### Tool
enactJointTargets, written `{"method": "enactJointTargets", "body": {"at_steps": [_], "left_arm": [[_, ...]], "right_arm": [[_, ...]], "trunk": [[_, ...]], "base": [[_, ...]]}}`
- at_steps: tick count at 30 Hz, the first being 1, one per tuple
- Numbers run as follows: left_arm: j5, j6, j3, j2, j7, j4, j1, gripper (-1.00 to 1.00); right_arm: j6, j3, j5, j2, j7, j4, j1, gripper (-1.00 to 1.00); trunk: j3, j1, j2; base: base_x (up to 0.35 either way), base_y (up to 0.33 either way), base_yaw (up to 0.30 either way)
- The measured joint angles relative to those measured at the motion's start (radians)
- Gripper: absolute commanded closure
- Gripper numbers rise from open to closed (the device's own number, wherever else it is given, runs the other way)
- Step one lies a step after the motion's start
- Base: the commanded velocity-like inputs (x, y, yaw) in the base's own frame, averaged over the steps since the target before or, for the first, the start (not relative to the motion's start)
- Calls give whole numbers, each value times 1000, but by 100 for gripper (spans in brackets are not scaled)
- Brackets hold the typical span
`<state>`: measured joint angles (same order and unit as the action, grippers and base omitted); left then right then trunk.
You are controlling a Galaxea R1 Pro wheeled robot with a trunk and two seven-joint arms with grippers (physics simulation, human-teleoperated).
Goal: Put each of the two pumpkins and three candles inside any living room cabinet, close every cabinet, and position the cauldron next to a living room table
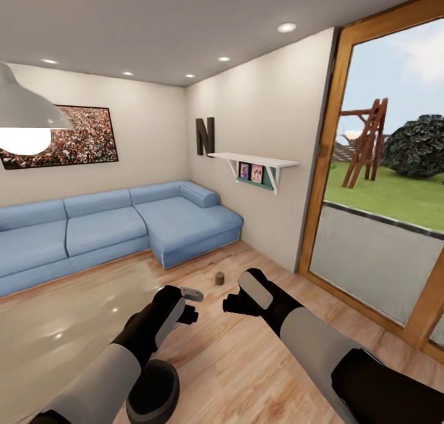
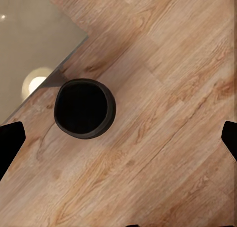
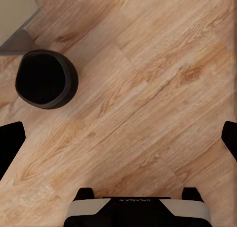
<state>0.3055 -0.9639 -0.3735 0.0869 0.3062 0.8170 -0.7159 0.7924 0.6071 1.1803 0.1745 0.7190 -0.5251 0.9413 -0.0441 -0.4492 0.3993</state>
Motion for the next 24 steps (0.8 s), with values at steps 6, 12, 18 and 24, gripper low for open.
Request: {"method": "enactJointTargets", "body": {"at_steps": [6, 12, 18, 24], "left_arm": [[0, 0, 0, 1, 0, 0, 0, -100], [0, 0, 0, 2, 0, 0, 0, -100], [0, 0, 0, 2, 0, 1, 0, -100], [0, 0, 0, 4, 1, 1, 0, -100]], "right_arm": [[0, 1, 0, 0, 0, -1, 0, -100], [0, 1, 0, 0, 0, 0, 0, -100], [1, 0, -1, 0, 0, -1, 0, -100], [2, 0, -2, 0, 0, -1, 0, -100]], "trunk": [[0, 0, 0], [0, 0, 0], [0, 0, 0], [-1, 0, 0]], "base": [[230, -237, 0], [230, -236, -33], [266, -157, -219], [310, -31, -262]]}}
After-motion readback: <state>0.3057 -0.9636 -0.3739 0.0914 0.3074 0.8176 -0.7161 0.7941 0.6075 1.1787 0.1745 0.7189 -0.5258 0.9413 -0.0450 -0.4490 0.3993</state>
